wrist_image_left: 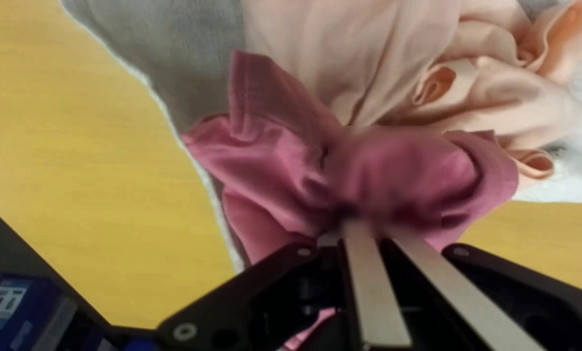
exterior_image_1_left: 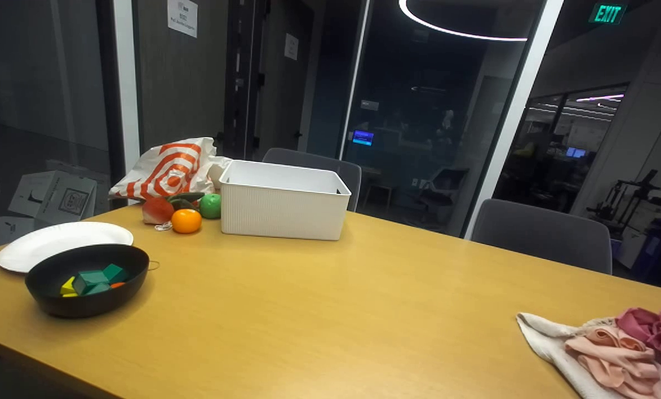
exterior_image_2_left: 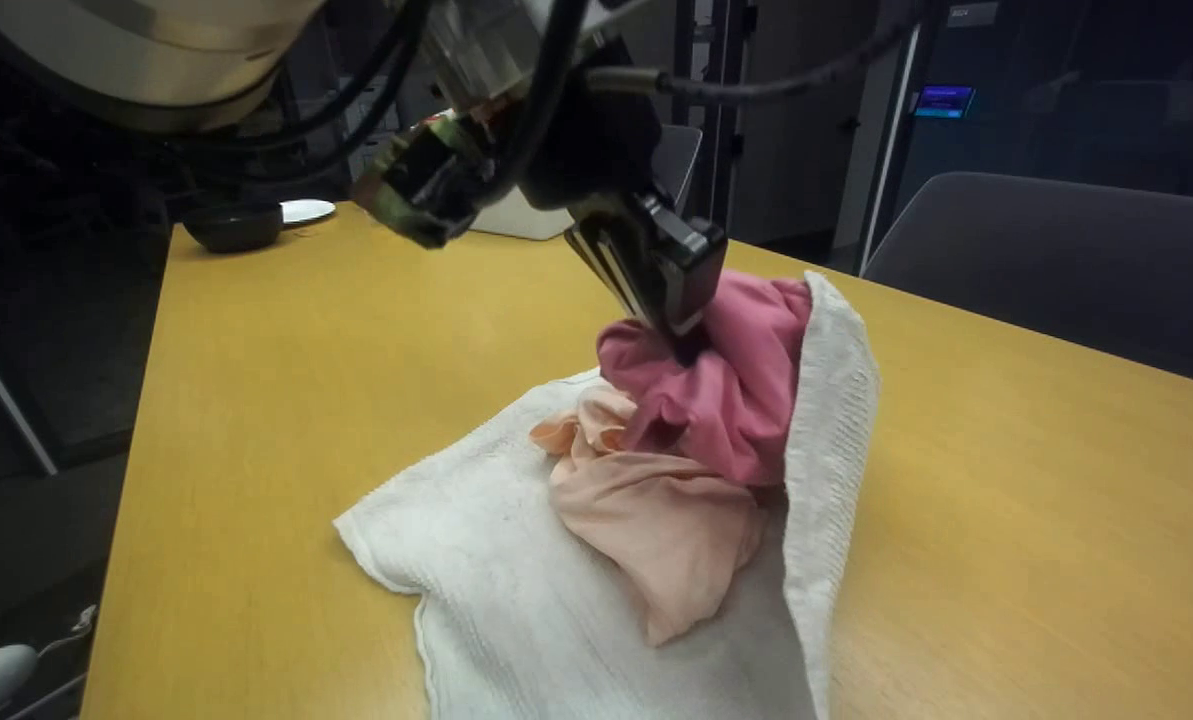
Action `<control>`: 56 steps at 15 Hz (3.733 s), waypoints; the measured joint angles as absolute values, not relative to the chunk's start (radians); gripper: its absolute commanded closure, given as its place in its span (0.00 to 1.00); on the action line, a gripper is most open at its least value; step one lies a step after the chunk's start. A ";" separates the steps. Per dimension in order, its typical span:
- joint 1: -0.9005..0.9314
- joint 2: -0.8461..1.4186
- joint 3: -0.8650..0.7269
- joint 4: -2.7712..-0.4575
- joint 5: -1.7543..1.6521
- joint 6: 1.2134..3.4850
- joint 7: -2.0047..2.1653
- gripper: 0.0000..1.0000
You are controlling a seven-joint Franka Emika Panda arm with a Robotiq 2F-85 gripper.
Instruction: Unfold the white towel, remove the two shirts from the towel and put them on the table
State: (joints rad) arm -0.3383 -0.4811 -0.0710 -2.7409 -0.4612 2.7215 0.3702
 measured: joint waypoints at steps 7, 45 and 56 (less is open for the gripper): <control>-0.130 -0.601 0.015 -2.741 -0.285 2.745 0.207 0.99; 0.313 -0.303 -0.073 -2.710 0.123 2.796 -0.460 0.00; -0.082 -0.304 -0.124 -2.756 -0.007 2.732 -0.142 0.00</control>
